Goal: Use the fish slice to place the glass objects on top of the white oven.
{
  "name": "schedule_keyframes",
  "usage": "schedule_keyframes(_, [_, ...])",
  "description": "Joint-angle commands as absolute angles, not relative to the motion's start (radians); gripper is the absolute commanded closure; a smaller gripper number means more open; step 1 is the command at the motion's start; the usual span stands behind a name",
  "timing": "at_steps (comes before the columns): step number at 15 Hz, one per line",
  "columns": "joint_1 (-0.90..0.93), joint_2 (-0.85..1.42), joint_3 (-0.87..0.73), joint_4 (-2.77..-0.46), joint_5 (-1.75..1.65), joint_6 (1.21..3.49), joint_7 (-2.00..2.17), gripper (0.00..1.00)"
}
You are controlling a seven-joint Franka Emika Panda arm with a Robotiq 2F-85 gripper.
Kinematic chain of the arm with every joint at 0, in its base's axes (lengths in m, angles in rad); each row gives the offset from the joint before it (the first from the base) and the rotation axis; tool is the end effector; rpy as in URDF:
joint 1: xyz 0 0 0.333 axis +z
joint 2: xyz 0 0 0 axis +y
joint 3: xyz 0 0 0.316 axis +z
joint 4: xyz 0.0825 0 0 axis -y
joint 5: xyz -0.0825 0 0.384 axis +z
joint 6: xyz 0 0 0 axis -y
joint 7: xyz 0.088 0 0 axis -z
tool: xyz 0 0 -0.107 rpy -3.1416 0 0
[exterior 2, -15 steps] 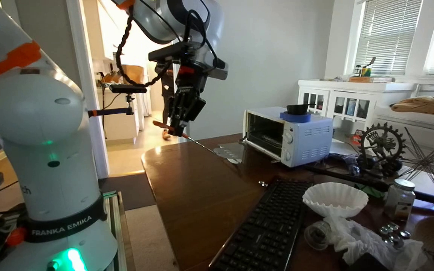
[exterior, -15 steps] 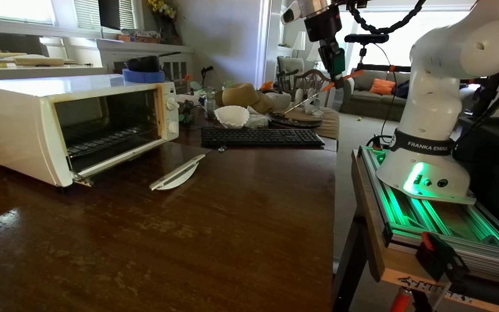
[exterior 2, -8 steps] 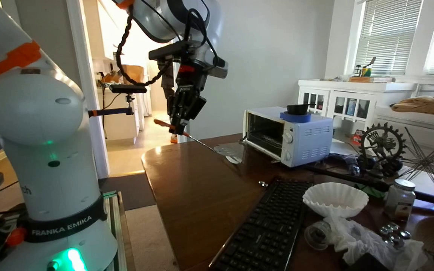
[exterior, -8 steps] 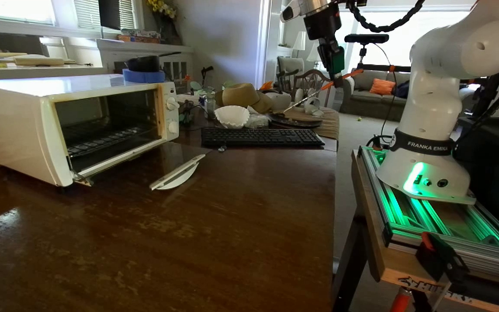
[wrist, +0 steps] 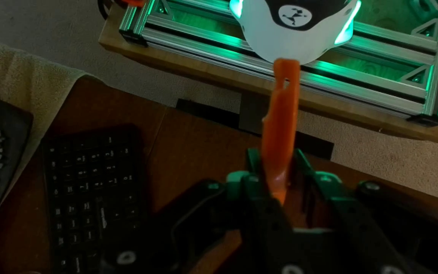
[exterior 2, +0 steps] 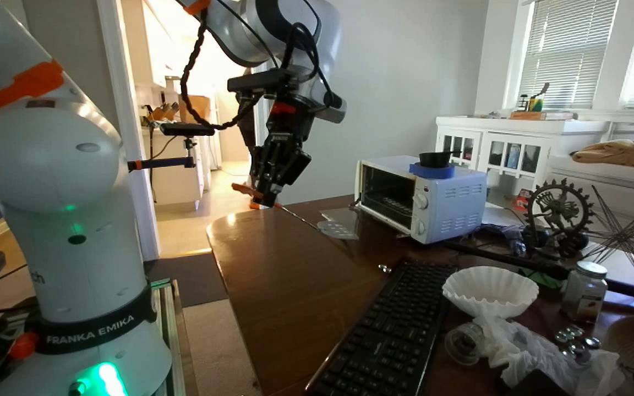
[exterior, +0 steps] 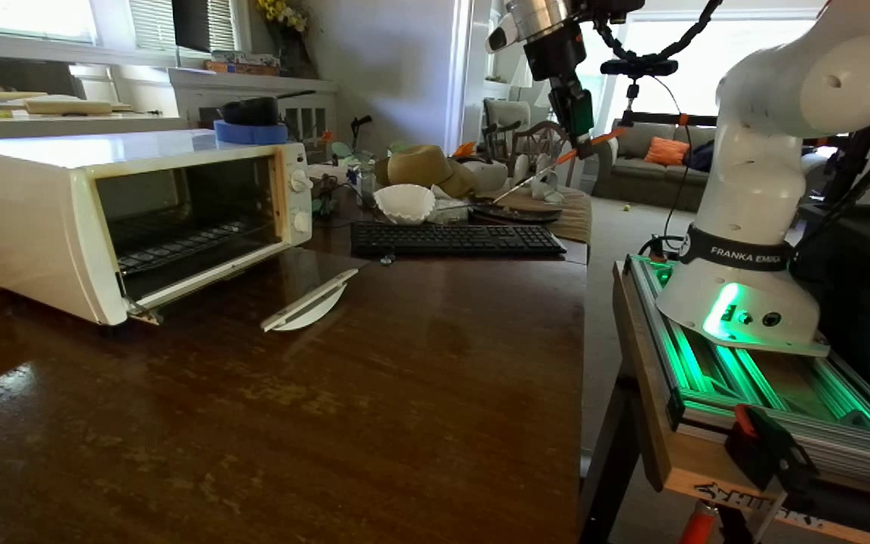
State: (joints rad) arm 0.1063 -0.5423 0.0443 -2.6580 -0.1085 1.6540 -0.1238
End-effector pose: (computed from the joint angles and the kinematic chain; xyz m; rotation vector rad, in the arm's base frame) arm 0.3083 0.0351 0.3834 2.8994 0.4340 -0.6887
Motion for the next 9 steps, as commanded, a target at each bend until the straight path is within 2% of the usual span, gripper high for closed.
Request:
schedule_keyframes(1, [0.095,-0.471,0.028,-2.655,-0.155,1.725,-0.174,0.94])
schedule_keyframes(9, [0.103,-0.314,0.092,-2.651,-0.233,1.830,-0.110,0.94])
